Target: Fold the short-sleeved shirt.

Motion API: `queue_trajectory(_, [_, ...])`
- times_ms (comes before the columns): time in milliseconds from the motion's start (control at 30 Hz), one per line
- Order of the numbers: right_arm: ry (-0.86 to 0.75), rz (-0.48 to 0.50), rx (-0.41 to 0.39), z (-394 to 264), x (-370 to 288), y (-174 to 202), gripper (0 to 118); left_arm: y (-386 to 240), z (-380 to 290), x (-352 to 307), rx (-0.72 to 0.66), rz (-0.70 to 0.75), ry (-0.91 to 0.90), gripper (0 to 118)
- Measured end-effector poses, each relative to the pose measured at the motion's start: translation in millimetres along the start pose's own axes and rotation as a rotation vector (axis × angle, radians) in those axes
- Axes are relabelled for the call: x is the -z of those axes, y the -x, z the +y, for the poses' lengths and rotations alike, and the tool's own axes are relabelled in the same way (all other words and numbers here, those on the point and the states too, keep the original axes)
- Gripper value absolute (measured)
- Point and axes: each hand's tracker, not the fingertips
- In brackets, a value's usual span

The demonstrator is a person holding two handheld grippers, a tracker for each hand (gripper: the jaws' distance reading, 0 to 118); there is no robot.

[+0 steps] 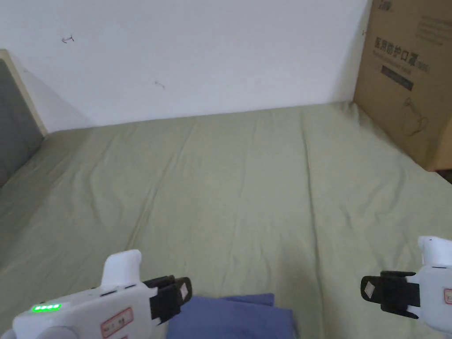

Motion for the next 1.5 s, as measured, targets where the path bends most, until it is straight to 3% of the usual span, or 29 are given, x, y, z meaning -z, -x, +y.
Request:
queue_trajectory(167, [0.066, 0.06, -0.062, -3, 30, 37, 0, 35, -2, -35, -0.109, 0.049, -0.037, 1])
queue_trajectory(400, [0.372, 0.155, -0.108, -30, 134, 78, 0, 62, -26, -46, -0.172, 0.049, -0.014, 1])
queue_trajectory(633, [0.469, -0.048, -0.241, -59, 171, 57, 0, 99, -44, -9, -0.343, 0.004, 0.127, 1])
queue_trajectory(667, [0.471, -0.026, -0.221, -62, 172, 50, 0, 106, -45, -1, -0.377, 0.003, 0.146, 1])
queue_trajectory(733, [0.459, 0.044, -0.106, -62, 173, 35, 0, 119, -47, 18, -0.408, -0.045, 0.187, 3])
queue_trajectory(800, [0.477, 0.049, -0.043, -58, 177, 27, 0, 128, -49, 39, -0.416, -0.108, 0.232, 18])
queue_trajectory(900, [0.481, 0.049, -0.063, -57, 180, 28, 0, 132, -55, 70, -0.415, -0.231, 0.3, 97])
queue_trajectory(933, [0.483, 0.049, -0.073, -58, 180, 28, 0, 135, -58, 82, -0.419, -0.245, 0.338, 115])
queue_trajectory(967, [0.481, 0.049, -0.085, -58, 179, 28, 0, 140, -59, 95, -0.428, -0.264, 0.362, 118])
queue_trajectory(1200, [0.484, 0.065, -0.058, -57, 179, 23, 0, 136, -81, 179, -0.631, -0.687, 0.436, 118])
queue_trajectory(1300, [0.487, 0.077, -0.016, -58, 182, 17, 0, 142, -82, 193, -0.619, -0.678, 0.465, 118])
queue_trajectory(1333, [0.487, 0.082, -0.002, -58, 182, 15, 0, 142, -80, 192, -0.603, -0.678, 0.473, 109])
queue_trajectory(1367, [0.487, 0.088, 0.014, -57, 182, 13, 0, 145, -78, 186, -0.56, -0.64, 0.486, 90])
queue_trajectory(1400, [0.487, 0.092, 0.024, -58, 182, 12, 0, 148, -76, 182, -0.512, -0.565, 0.494, 90])
queue_trajectory(1433, [0.486, 0.095, 0.028, -58, 182, 12, 0, 151, -76, 180, -0.448, -0.436, 0.516, 77])
queue_trajectory(1467, [0.47, 0.132, 0.054, -57, 180, 11, 0, 153, -79, 181, -0.438, -0.366, 0.551, 36])
queue_trajectory(1500, [0.458, 0.143, 0.072, -56, 178, 12, 0, 155, -81, 177, -0.588, -0.494, 0.519, 28])
